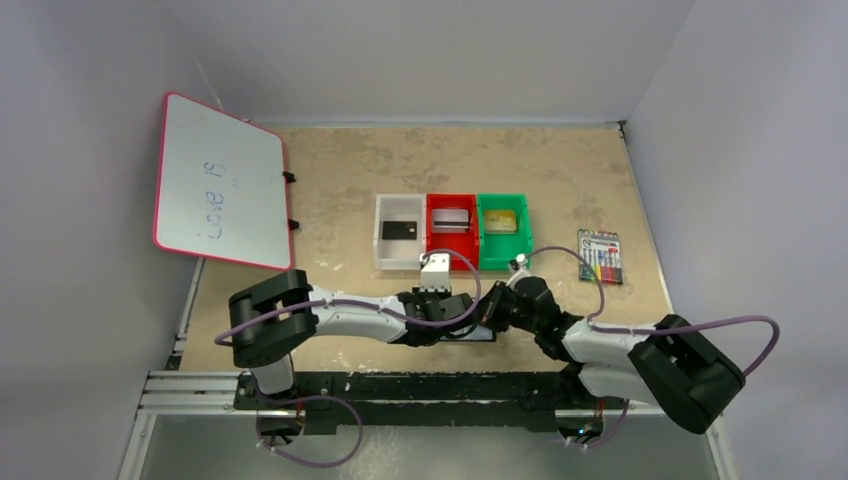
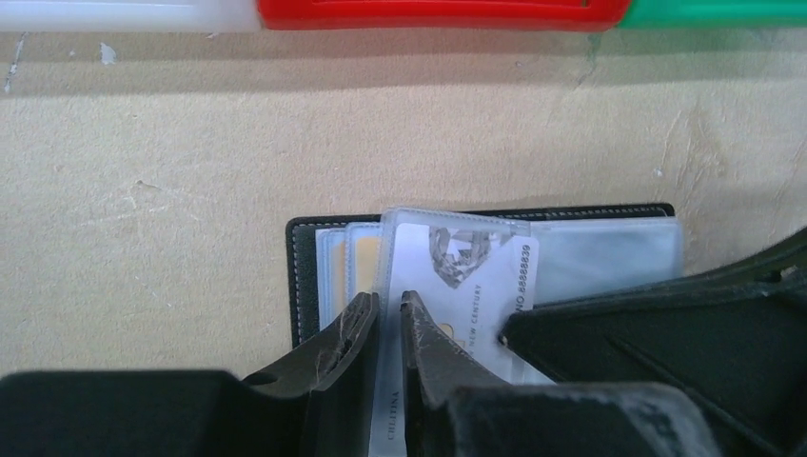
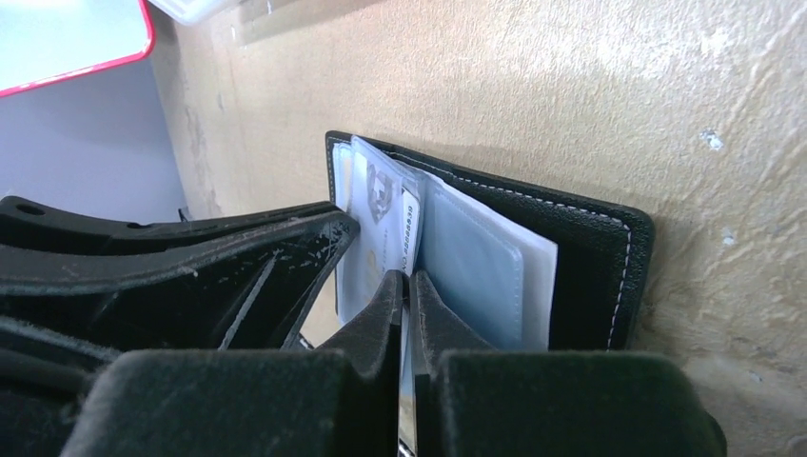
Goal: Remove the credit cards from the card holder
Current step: Remove the credit card from the card holder.
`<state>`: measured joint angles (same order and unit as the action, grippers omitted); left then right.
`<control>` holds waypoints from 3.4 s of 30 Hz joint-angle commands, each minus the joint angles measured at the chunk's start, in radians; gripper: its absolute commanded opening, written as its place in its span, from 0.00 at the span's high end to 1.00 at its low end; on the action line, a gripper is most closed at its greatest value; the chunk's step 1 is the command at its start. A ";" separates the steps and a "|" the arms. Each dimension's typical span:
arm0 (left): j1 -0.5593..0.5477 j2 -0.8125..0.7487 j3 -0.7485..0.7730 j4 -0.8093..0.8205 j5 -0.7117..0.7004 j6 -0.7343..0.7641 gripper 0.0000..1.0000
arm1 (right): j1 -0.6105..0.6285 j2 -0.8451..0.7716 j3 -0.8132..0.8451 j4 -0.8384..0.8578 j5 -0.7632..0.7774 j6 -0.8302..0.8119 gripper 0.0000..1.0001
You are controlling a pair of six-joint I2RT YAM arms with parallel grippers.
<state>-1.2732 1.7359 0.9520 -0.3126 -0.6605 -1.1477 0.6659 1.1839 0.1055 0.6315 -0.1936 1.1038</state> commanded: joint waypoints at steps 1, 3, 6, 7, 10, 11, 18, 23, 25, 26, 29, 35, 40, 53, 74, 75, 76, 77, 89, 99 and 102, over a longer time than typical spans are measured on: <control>0.000 0.062 -0.053 -0.153 0.035 -0.036 0.86 | -0.015 -0.063 -0.019 -0.003 0.002 0.004 1.00; -0.001 0.056 -0.062 -0.143 0.040 -0.036 0.86 | -0.017 -0.092 -0.016 -0.028 0.000 0.004 1.00; 0.000 0.052 -0.069 -0.132 0.039 -0.038 0.87 | -0.023 -0.126 -0.012 -0.071 0.003 -0.005 1.00; 0.000 0.052 -0.069 -0.130 0.039 -0.038 0.87 | -0.027 -0.135 -0.015 -0.074 0.001 -0.005 1.00; 0.000 0.050 -0.068 -0.125 0.041 -0.035 0.88 | -0.038 -0.154 -0.025 -0.090 -0.012 -0.006 1.00; 0.000 0.049 -0.068 -0.123 0.039 -0.036 0.88 | -0.041 -0.163 -0.028 -0.099 -0.010 -0.007 1.00; -0.005 -0.032 -0.082 -0.109 -0.008 -0.072 0.87 | -0.045 -0.132 -0.010 -0.116 -0.029 -0.065 1.00; -0.004 -0.143 -0.118 -0.130 -0.076 -0.136 0.83 | -0.043 0.003 0.030 0.009 -0.058 -0.104 1.00; -0.004 -0.187 -0.134 -0.151 -0.106 -0.159 0.80 | -0.042 0.057 0.010 0.134 -0.100 -0.072 1.00; -0.002 -0.207 -0.139 -0.161 -0.121 -0.166 0.78 | -0.042 0.074 0.013 0.157 -0.102 -0.067 1.00; 0.002 -0.247 -0.128 -0.211 -0.152 -0.186 0.65 | -0.037 0.090 0.026 0.168 -0.078 -0.057 1.00; 0.004 -0.310 -0.153 -0.236 -0.156 -0.230 0.55 | 0.001 0.089 0.065 0.112 -0.023 -0.050 1.00; 0.003 -0.392 -0.194 -0.218 -0.138 -0.215 0.52 | 0.040 0.095 0.052 0.136 0.022 -0.004 1.00; 0.002 -0.371 -0.204 -0.001 0.004 -0.061 0.48 | 0.077 0.193 0.052 0.213 -0.026 0.009 1.00; -0.040 0.006 0.017 -0.224 -0.003 -0.064 0.66 | 0.072 0.185 0.050 0.233 -0.090 -0.004 0.93; -0.045 0.008 0.018 -0.225 -0.005 -0.069 0.67 | 0.071 0.189 0.047 0.249 -0.095 0.004 0.95; -0.048 0.009 0.016 -0.227 -0.007 -0.075 0.68 | 0.068 0.192 0.043 0.266 -0.099 0.013 1.00; -0.050 0.010 0.015 -0.227 -0.008 -0.078 0.69 | 0.067 0.196 0.037 0.283 -0.102 0.025 1.00; -0.051 0.028 -0.008 -0.259 -0.046 -0.121 0.72 | 0.052 0.059 -0.014 0.125 -0.039 0.034 1.00; -0.052 0.039 -0.024 -0.241 -0.046 -0.120 0.73 | 0.001 -0.073 -0.024 -0.012 -0.064 -0.005 1.00; -0.052 0.034 -0.034 -0.230 -0.050 -0.121 0.74 | -0.017 -0.088 -0.030 0.020 -0.110 -0.004 1.00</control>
<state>-1.3243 1.7336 0.9619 -0.4843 -0.7647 -1.2724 0.6743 1.1263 0.0864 0.6178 -0.2497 1.1152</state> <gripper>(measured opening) 0.271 0.007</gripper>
